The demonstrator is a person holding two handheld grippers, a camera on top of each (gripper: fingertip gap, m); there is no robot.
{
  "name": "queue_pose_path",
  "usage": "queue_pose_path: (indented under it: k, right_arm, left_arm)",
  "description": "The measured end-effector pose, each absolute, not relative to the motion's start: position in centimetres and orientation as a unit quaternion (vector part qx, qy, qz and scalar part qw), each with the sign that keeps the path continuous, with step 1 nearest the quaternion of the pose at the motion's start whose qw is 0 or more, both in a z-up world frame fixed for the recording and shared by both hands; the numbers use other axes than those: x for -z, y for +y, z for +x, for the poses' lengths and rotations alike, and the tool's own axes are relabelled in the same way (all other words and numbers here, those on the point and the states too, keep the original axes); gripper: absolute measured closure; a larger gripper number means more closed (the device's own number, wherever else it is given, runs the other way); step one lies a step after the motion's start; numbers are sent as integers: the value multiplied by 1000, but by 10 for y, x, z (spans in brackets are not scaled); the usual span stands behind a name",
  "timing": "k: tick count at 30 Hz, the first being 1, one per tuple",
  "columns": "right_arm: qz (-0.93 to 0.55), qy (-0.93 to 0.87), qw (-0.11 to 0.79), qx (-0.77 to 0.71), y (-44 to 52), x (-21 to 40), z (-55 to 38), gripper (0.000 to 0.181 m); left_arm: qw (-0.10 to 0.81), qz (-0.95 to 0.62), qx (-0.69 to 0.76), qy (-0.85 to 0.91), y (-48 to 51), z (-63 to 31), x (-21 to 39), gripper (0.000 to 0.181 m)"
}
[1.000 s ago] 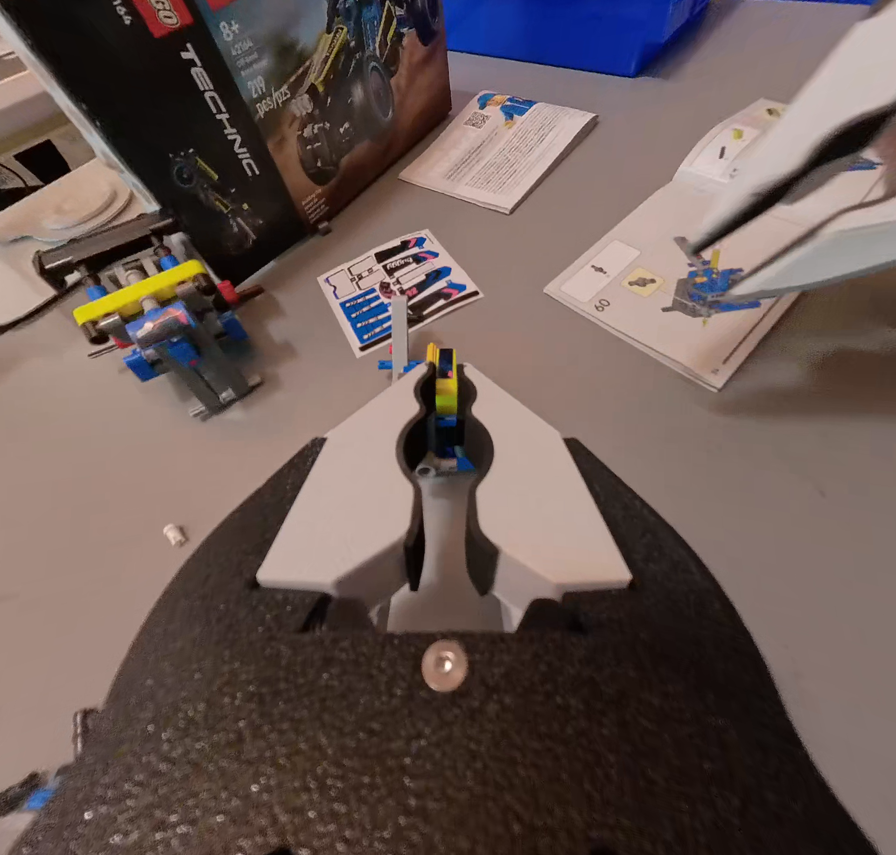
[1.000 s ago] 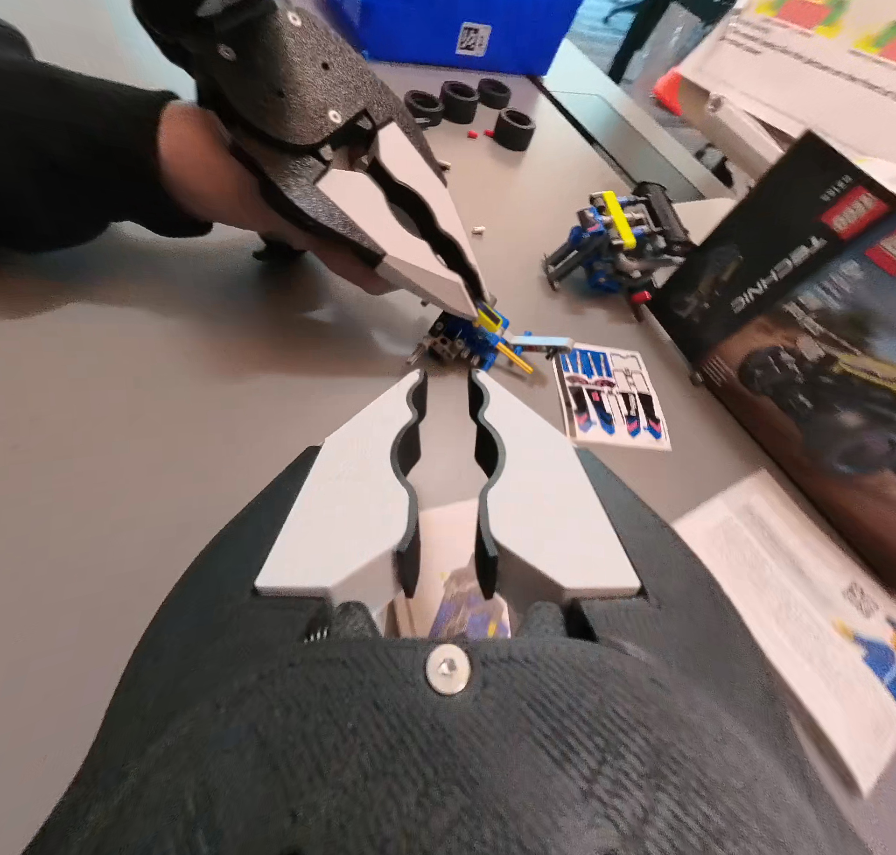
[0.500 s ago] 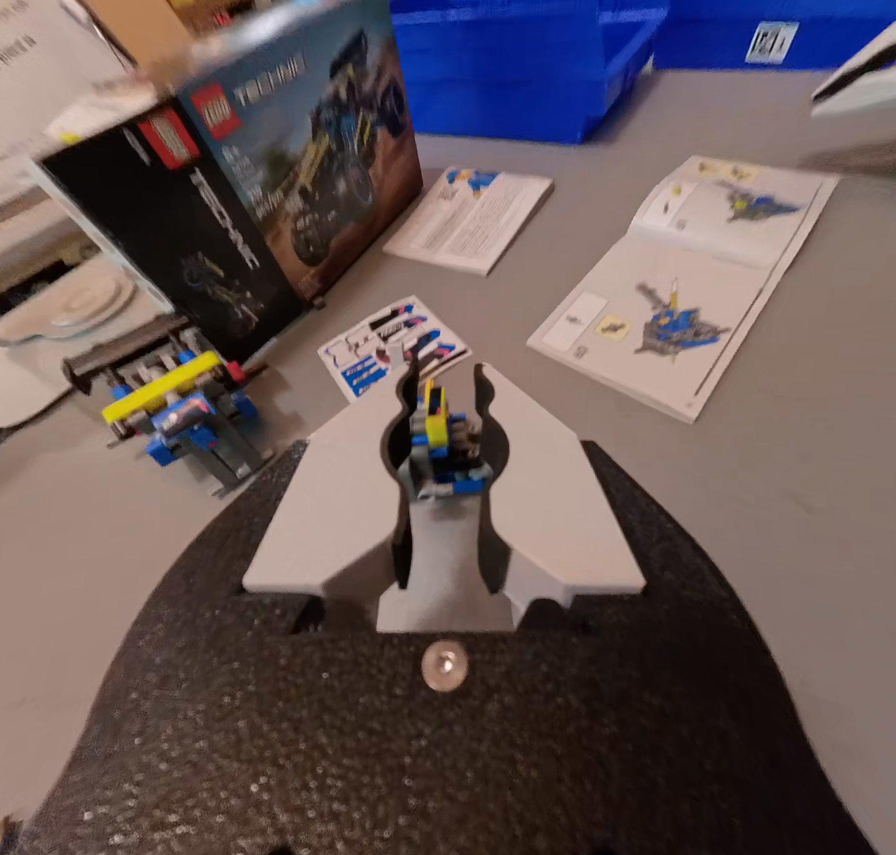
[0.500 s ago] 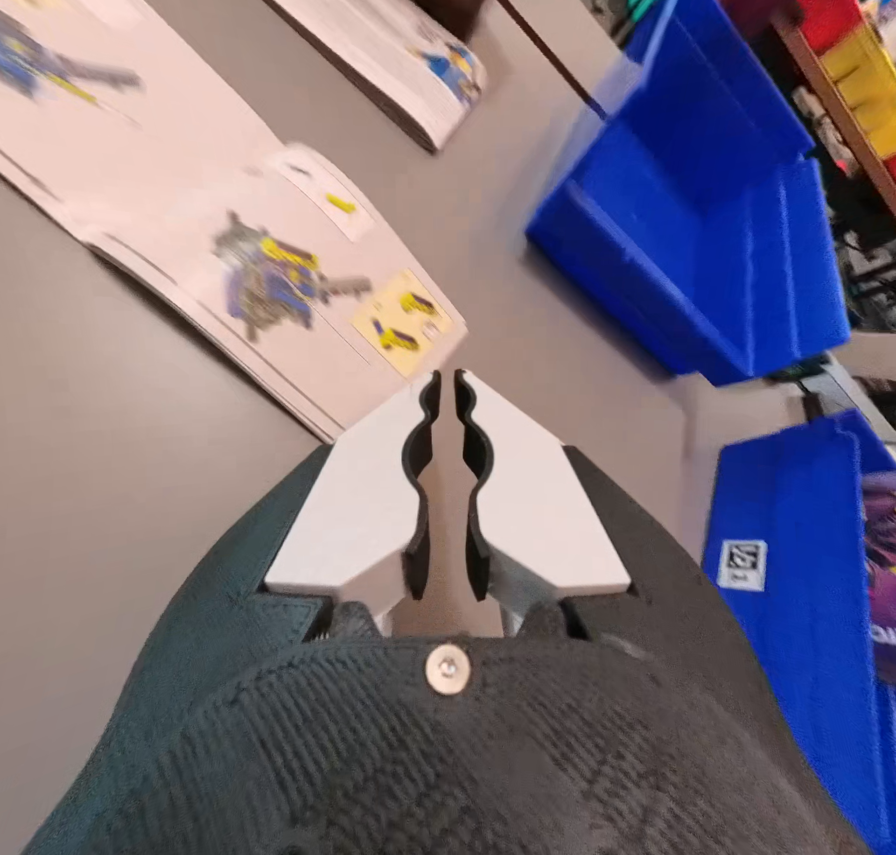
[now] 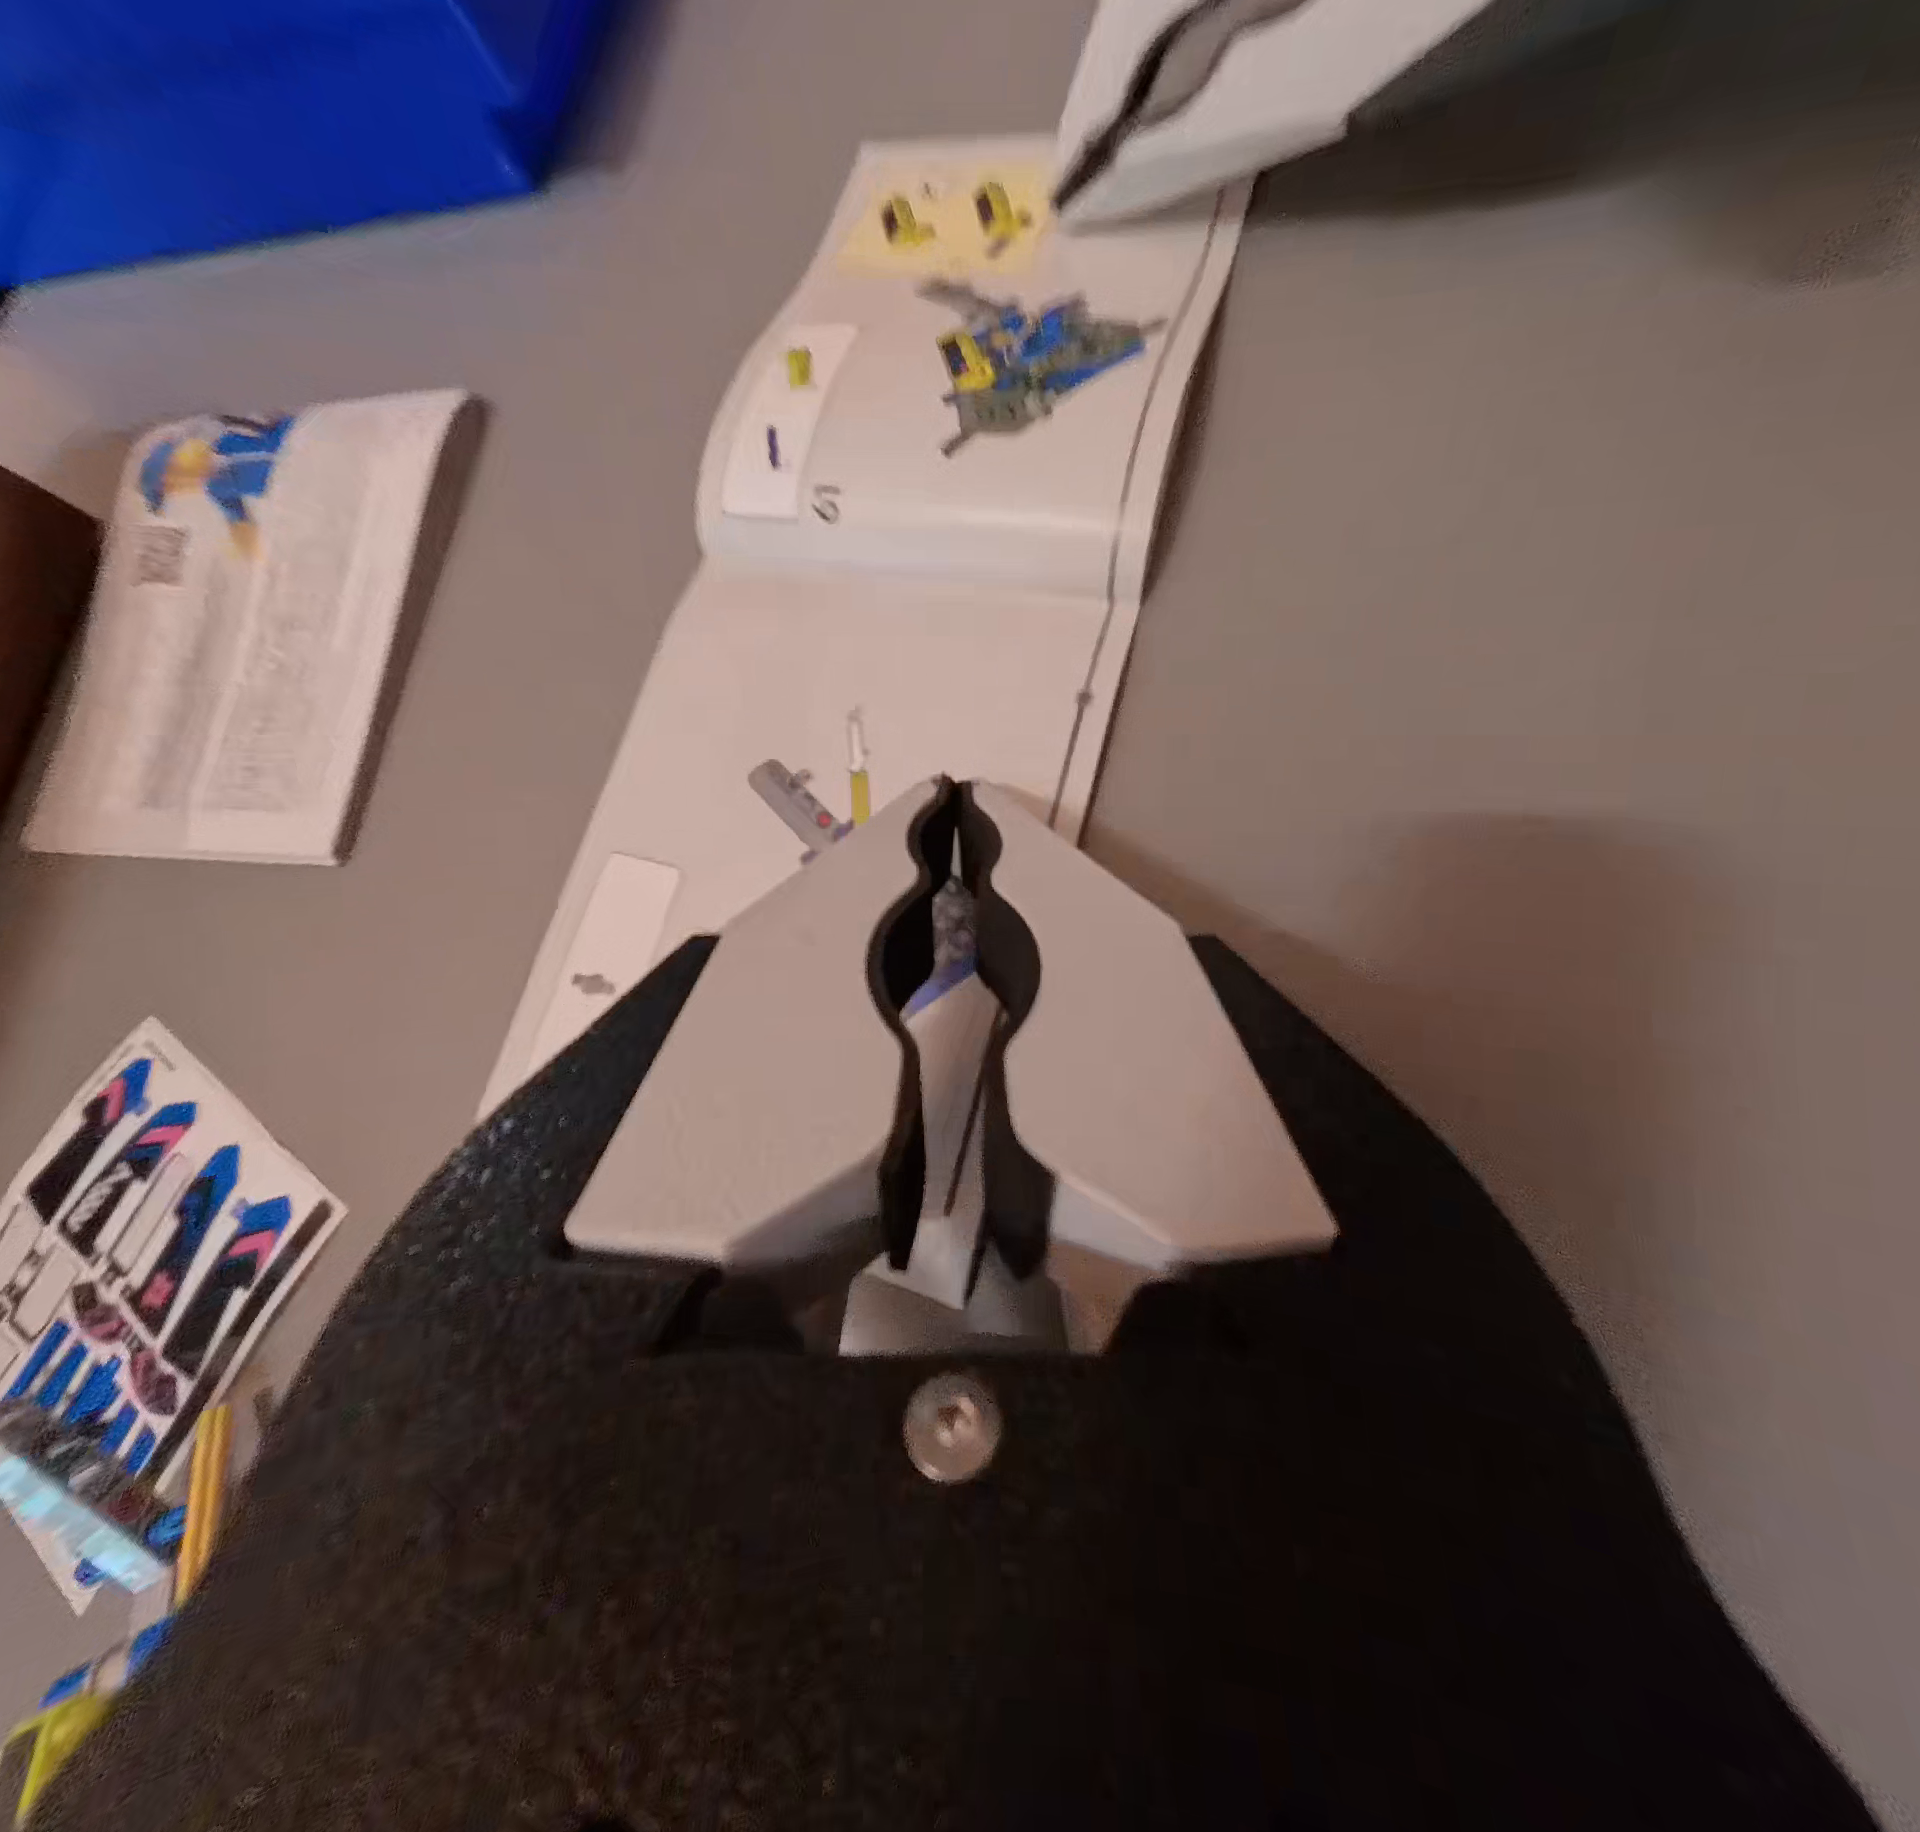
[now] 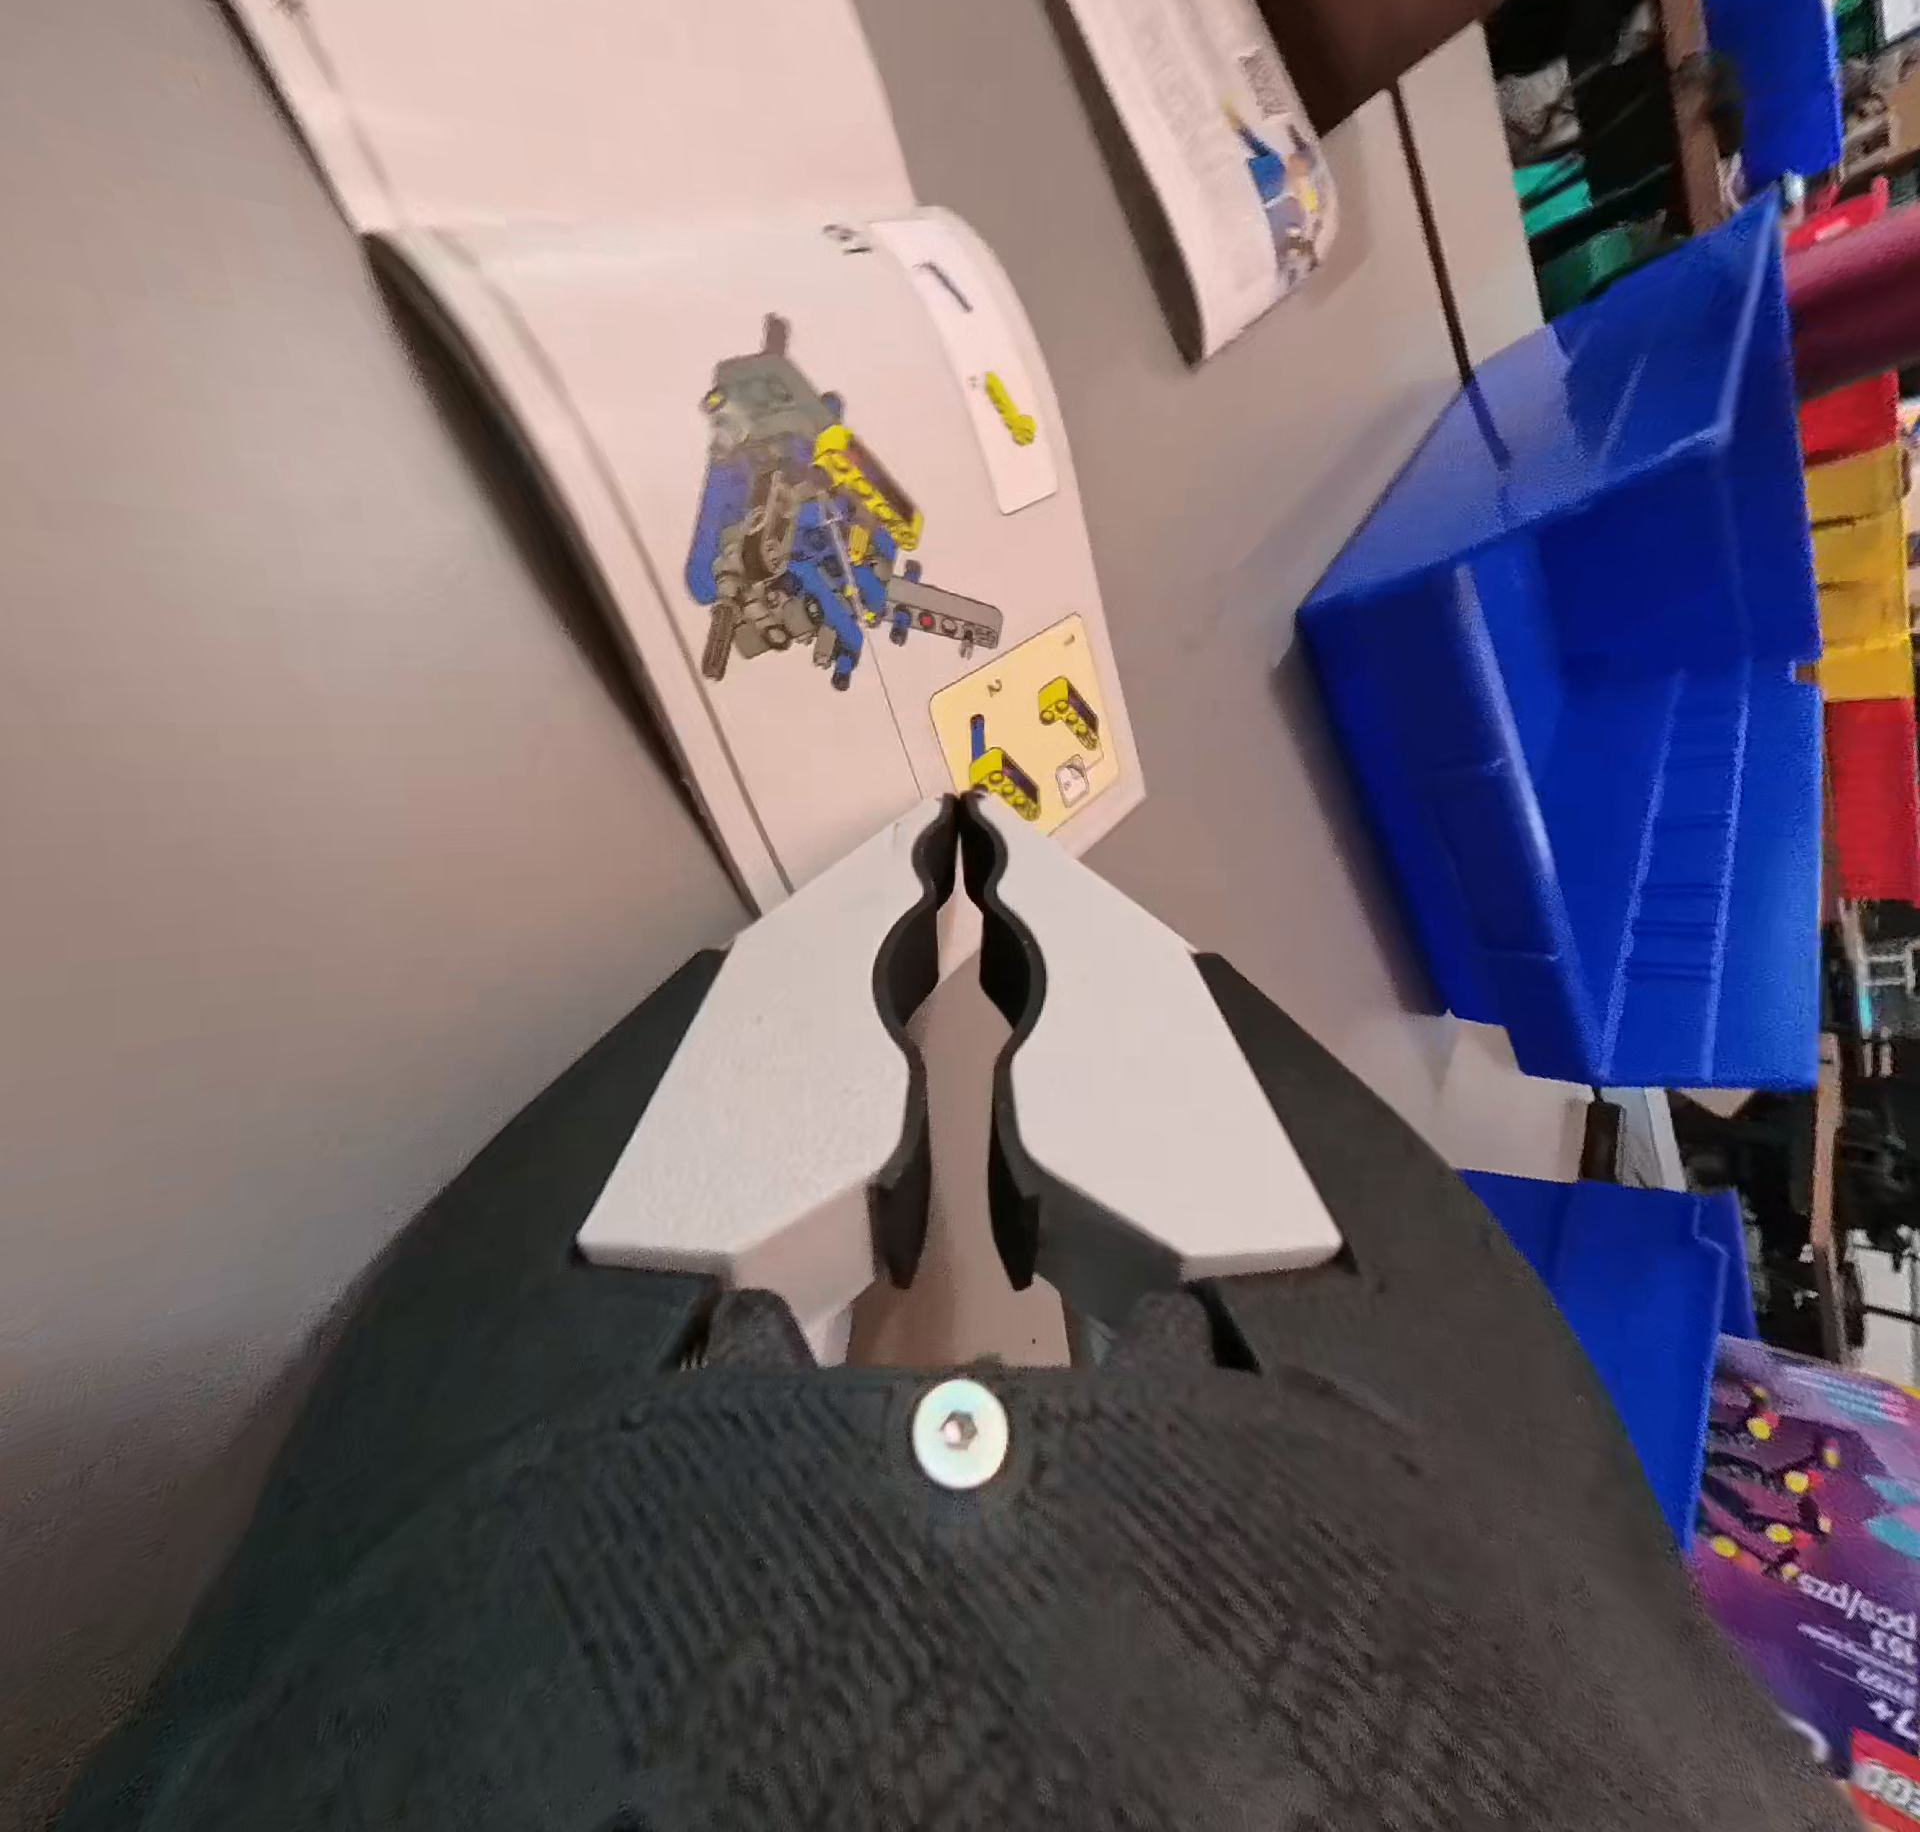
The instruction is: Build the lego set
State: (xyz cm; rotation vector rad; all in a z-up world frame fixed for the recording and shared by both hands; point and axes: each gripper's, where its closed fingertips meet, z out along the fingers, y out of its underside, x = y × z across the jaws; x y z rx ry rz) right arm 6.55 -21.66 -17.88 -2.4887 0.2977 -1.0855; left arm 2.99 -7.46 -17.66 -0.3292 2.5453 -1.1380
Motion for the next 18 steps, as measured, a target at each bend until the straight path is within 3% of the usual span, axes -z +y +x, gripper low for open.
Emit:
queue_pose_path:
  k: [7, 18]
  right_arm:
    - [-901, 64, 185, 387, -210, 181, 46, 181]
    - [-913, 61, 257, 312, -195, 181, 20, 181]
  left_arm:
    - [174, -95, 373, 906, -76, 32, 185, 181]
    - [170, -121, 378, 902, -67, 39, 183, 180]
